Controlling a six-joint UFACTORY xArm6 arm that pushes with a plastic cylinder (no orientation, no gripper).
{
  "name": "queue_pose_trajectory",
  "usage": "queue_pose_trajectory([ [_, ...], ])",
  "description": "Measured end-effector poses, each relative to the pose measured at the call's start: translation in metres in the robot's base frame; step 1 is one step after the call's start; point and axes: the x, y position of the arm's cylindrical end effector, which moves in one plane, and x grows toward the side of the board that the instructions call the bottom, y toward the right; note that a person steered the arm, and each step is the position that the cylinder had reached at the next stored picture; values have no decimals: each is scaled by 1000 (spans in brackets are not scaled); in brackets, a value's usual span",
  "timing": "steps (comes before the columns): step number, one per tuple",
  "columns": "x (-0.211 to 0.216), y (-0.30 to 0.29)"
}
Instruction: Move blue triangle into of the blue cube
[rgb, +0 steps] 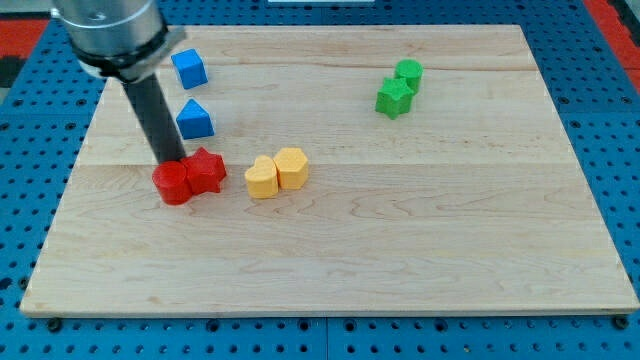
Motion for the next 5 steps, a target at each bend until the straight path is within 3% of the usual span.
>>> queue_pose_trajectory([
  [2,-40,30],
  [3,-80,7],
  [5,-37,-16],
])
